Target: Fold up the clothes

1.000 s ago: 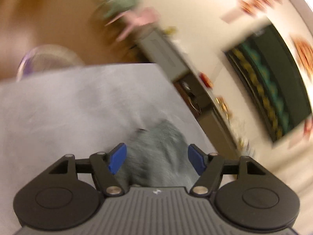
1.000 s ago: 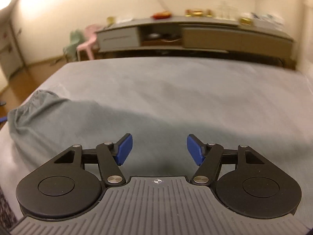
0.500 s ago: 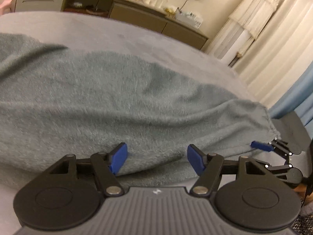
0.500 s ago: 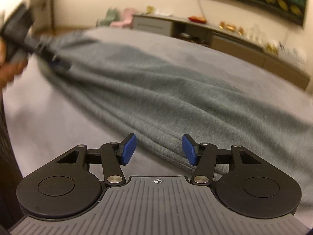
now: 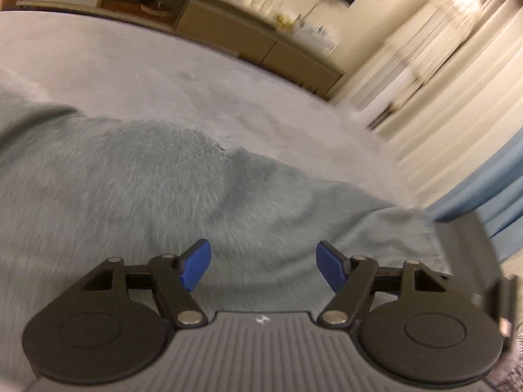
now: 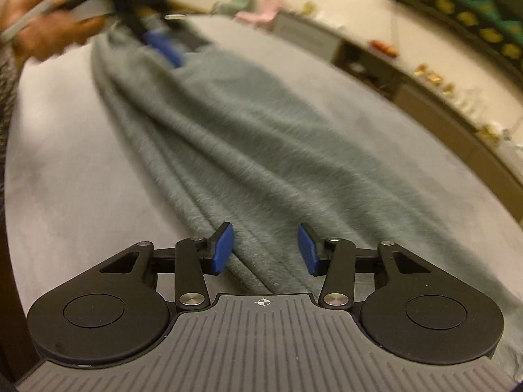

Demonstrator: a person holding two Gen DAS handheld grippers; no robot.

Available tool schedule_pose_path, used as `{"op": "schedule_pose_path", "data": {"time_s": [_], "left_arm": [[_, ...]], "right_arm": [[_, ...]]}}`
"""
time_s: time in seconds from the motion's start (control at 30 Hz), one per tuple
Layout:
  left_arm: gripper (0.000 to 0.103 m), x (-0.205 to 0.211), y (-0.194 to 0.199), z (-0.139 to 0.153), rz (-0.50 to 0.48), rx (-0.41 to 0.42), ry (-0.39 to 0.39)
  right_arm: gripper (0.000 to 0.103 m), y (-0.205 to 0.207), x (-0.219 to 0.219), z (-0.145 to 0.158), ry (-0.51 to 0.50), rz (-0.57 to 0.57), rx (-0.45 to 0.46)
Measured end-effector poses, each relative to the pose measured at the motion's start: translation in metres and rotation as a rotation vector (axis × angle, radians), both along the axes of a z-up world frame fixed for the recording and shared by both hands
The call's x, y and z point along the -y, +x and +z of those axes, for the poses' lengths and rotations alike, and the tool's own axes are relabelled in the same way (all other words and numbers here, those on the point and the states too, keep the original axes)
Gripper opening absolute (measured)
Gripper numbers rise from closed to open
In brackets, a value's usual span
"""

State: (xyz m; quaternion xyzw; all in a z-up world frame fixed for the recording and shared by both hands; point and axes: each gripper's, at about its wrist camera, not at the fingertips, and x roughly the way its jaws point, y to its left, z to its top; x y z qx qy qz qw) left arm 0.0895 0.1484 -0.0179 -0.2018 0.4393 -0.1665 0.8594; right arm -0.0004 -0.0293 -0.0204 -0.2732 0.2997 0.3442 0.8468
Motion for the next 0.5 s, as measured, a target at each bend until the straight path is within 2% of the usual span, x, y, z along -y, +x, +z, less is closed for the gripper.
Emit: {"op": "schedule_pose_path", "data": {"time_s": [0.17, 0.2, 0.23, 0.27, 0.3, 0.33, 0.5], "left_arm": [[0.071, 0.014, 0.048, -0.022, 0.037, -0.038, 0.049], [0.068, 0.014, 0.054, -0.021, 0.046, -0.023, 0.061], [0.064, 0.015, 0.063, -0.021, 0.059, -0.023, 0.081], [0.053, 0.013, 0.072, -0.022, 0.079, -0.029, 0.096], [0.039, 0.009, 0.080, -0.023, 0.102, -0.037, 0.094], [0.035, 0.006, 0.086, -0.024, 0.109, -0.042, 0.083], [0.035, -0.003, 0.117, -0.027, 0.125, -0.064, 0.056]], "right_arm": [[0.044, 0.004, -0.007, -0.003, -0.010, 0.034, 0.013], [0.035, 0.005, -0.008, -0.004, -0.012, 0.037, 0.017], [0.013, 0.007, -0.008, -0.003, -0.004, 0.032, 0.005], [0.007, 0.010, -0.008, -0.004, -0.003, 0.028, 0.002], [0.005, 0.012, -0.008, -0.006, -0.004, 0.024, -0.001], [0.001, 0.012, -0.009, -0.007, -0.011, 0.026, 0.016], [0.000, 0.012, -0.005, -0.010, -0.011, 0.016, 0.012]]}}
